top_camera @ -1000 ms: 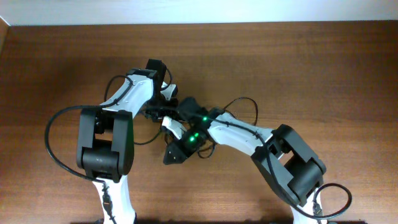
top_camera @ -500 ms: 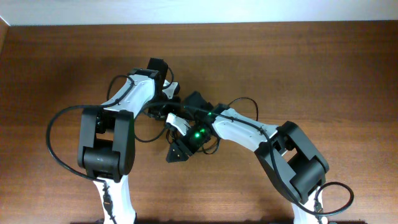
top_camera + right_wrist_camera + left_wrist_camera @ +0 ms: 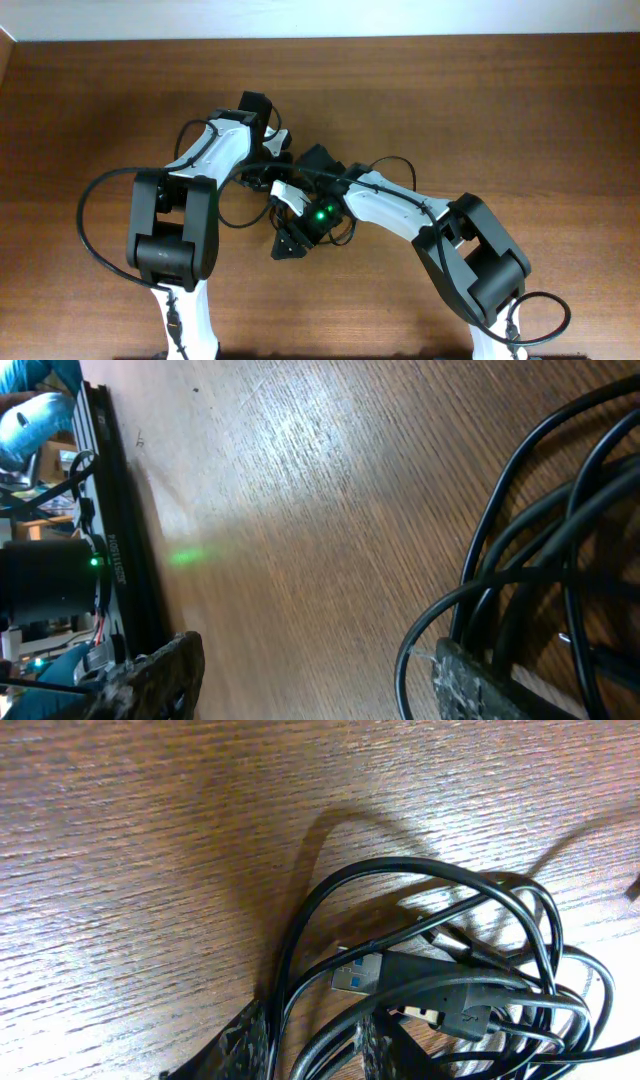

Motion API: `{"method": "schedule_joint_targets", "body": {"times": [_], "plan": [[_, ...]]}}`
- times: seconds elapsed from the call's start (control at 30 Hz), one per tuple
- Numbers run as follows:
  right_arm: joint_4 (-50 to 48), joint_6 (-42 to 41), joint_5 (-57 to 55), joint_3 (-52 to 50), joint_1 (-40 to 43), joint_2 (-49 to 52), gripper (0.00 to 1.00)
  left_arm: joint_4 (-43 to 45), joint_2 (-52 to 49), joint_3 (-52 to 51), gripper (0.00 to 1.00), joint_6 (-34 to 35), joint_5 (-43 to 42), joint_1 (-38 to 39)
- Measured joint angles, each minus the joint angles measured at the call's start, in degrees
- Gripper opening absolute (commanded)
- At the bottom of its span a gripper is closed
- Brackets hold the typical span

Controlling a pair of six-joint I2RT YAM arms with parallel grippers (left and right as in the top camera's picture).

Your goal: Untangle cables

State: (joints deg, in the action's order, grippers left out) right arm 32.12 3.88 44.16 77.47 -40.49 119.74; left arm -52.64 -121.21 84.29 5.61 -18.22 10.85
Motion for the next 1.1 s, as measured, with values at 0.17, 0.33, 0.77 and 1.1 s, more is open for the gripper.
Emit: {"method": "schedule_joint_targets", "body": {"times": [0.17,0.33,0.77,1.1], "plan": [[4.1,0.7,-1.6,1.0,-0.3,-0.2,0.72,-0.1,0.0,0.0,0.32,-0.2,0.2,0.1],[6.4,-1.1,-5.4,1.2,-3.0,-0.6,0.72,-1.6,0.0,0.0,0.33,-1.6,0.6,0.0],[9.6,-2.2,-7.6,1.2,-8.3,-2.2,0.04,-1.8,0.0,-0.1,0.24,-1.7,0.6,0.0],[6.3,-6.8,-5.8,1.2,0.0,-27.2,0.04,-3.2,-0.3,-0.9,0.03,-4.4,-3.4,-2.1]]}}
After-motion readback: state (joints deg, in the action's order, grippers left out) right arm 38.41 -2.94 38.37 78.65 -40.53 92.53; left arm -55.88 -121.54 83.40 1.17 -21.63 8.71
